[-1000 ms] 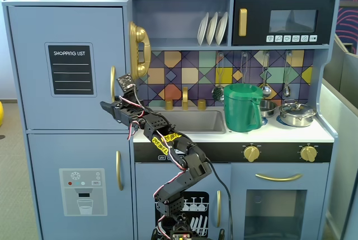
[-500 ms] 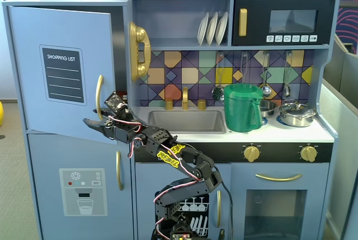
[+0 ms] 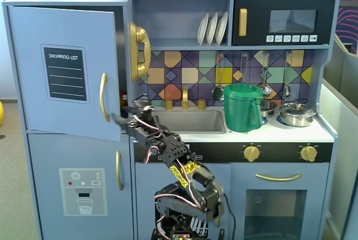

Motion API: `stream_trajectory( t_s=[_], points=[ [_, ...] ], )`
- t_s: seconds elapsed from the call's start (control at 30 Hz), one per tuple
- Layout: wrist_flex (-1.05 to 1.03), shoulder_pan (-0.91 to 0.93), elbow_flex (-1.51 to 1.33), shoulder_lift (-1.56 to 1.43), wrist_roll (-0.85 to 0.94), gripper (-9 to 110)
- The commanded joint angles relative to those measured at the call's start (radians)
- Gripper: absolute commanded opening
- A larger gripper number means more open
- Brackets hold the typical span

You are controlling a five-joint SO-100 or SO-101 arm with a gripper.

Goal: Open the left cabinet door

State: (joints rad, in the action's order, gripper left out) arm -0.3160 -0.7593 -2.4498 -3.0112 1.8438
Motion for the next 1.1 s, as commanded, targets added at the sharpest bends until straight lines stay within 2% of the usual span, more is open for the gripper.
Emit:
stream_trajectory(
  t_s=[0.0, 0.27, 0.47, 0.63, 1.07],
  points=[
    [-0.057, 0.092, 0.015, -0.061, -0.064, 10],
    [-0.074, 0.244, 0.066, 0.086, -0.117, 10],
    [0.028, 0.236, 0.212, 0.341, -0.127, 10],
    [0.084, 0.144, 0.255, 0.397, -0.052, 10],
    [0.195, -0.183, 0.048, 0.238, 0.163, 10]
  ],
)
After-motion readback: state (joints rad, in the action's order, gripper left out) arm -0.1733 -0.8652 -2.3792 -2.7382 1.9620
